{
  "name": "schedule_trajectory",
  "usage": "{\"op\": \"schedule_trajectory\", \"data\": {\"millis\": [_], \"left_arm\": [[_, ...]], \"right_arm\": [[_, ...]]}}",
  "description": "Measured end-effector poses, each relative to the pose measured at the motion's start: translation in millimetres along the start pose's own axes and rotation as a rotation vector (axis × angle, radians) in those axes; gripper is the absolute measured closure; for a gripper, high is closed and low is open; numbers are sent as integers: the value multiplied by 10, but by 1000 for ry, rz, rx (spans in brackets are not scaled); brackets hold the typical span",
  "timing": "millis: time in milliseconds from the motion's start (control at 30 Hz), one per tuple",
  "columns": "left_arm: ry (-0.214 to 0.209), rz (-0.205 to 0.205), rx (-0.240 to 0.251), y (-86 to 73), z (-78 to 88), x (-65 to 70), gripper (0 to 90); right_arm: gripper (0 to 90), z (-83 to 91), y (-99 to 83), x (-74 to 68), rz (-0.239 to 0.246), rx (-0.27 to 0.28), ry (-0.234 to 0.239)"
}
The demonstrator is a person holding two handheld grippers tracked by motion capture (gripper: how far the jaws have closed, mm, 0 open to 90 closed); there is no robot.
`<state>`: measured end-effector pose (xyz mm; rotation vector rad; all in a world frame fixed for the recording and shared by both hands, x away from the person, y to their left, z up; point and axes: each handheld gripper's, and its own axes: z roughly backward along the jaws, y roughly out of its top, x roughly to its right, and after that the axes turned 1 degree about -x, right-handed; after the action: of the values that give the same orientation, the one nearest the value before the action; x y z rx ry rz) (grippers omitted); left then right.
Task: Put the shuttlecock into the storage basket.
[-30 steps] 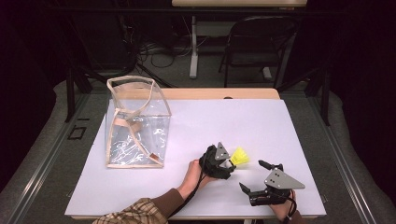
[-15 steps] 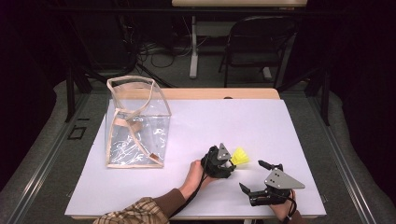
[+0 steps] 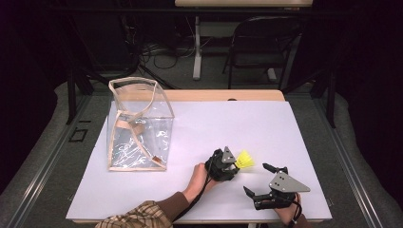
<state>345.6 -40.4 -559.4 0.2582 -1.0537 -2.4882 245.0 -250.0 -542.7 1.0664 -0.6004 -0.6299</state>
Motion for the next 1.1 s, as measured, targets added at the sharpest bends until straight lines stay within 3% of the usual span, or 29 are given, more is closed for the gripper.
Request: {"op": "schedule_trajectory", "data": {"millis": [367, 1100], "left_arm": [[-17, -11, 25, 18, 28, 13, 646], [-5, -25, 53, 146, 159, -26, 646]], "right_arm": [[0, 0, 0, 0, -1, 1, -2], [0, -3, -2, 5, -3, -1, -2]]}}
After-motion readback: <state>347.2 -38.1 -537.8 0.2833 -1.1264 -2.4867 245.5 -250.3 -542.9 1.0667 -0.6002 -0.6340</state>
